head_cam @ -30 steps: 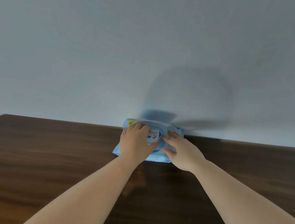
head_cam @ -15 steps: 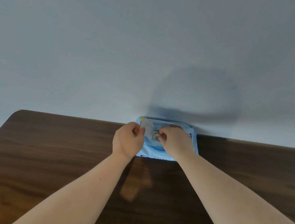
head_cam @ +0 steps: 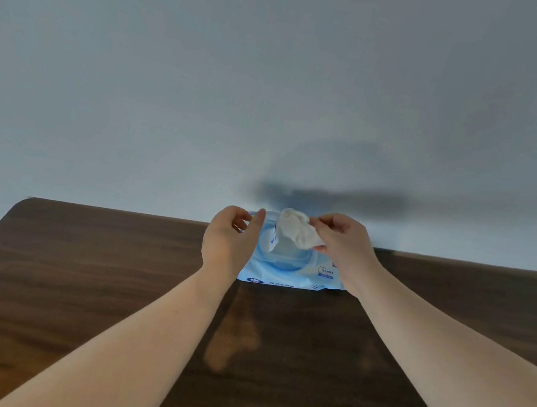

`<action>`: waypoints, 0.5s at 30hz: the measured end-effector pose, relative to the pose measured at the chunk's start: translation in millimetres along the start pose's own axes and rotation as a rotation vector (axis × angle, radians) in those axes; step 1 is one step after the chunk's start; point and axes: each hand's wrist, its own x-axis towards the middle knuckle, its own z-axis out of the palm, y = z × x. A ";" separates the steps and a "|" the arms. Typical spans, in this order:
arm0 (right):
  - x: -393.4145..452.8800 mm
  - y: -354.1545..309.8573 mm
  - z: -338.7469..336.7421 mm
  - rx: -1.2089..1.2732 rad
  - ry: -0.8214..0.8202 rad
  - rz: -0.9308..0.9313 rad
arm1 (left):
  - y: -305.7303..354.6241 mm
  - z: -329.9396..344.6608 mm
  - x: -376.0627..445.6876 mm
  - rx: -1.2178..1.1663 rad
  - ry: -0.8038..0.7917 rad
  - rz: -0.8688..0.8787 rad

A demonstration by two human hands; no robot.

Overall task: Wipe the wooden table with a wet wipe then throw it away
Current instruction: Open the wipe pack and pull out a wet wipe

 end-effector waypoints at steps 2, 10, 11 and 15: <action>-5.4 -1.5 1.1 -0.039 -0.012 -0.012 | 10.3 -3.4 -7.6 -0.201 -0.134 -0.157; -25.0 -8.1 23.3 -0.075 -0.124 -0.052 | 13.0 -27.3 -18.2 -0.413 -0.337 -0.293; -24.7 -8.3 26.2 -0.074 -0.112 -0.045 | 11.6 -31.5 -18.3 -0.386 -0.332 -0.288; -22.4 -12.4 37.8 0.181 0.032 0.070 | -1.8 -54.4 -17.3 -0.294 -0.285 -0.257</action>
